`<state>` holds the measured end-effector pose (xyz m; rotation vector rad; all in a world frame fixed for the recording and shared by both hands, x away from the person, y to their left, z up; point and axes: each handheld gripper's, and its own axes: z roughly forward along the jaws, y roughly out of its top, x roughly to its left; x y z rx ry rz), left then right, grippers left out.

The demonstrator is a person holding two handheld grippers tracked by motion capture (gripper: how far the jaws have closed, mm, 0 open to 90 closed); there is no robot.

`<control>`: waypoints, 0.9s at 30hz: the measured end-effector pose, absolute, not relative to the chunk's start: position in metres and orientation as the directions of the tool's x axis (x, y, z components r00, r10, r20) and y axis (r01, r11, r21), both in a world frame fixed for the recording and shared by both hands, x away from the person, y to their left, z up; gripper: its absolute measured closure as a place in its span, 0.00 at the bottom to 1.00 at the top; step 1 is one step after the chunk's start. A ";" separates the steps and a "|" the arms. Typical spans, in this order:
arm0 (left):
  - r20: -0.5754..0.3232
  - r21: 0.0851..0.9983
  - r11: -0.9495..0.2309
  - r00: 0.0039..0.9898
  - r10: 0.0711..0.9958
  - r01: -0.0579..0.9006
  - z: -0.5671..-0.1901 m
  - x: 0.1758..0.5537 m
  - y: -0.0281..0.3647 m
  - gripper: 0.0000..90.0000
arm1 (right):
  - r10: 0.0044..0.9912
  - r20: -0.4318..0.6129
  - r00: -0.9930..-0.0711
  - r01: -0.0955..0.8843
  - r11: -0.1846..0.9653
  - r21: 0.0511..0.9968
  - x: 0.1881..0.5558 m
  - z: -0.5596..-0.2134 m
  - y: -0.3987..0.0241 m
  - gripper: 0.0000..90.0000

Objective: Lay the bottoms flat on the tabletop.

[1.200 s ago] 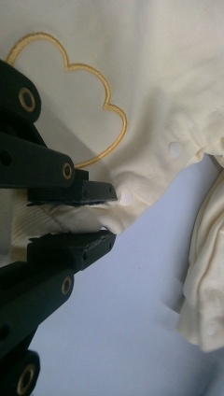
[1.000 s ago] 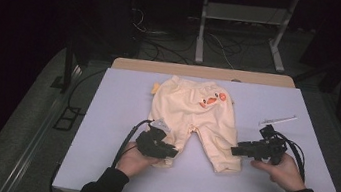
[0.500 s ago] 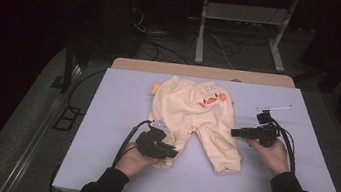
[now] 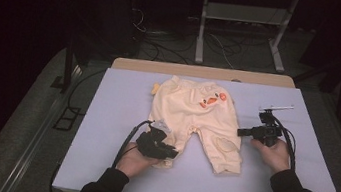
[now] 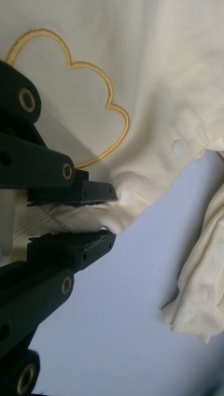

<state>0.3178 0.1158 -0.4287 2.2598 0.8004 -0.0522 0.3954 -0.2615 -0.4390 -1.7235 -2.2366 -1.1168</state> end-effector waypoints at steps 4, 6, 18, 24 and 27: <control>-0.265 0.624 -0.544 0.807 0.527 0.561 -0.428 0.316 0.116 0.83 | 0.791 0.486 -0.372 0.867 0.110 0.485 0.387 -0.433 -0.264 0.98; -0.265 0.623 -0.546 0.808 0.526 0.560 -0.428 0.315 0.116 0.83 | 0.791 0.478 -0.381 0.865 0.122 0.487 0.384 -0.431 -0.264 0.98; -0.269 0.619 -0.566 0.824 0.498 0.544 -0.427 0.308 0.113 0.83 | 0.787 0.501 -0.361 0.880 0.109 0.463 0.365 -0.434 -0.273 0.98; -0.275 0.620 -0.565 0.825 0.494 0.545 -0.427 0.306 0.113 0.83 | 0.782 0.502 -0.369 0.874 0.108 0.474 0.364 -0.433 -0.276 0.98; -0.283 0.616 -0.565 0.824 0.491 0.549 -0.427 0.305 0.112 0.83 | 0.779 0.505 -0.372 0.876 0.113 0.469 0.363 -0.435 -0.276 0.98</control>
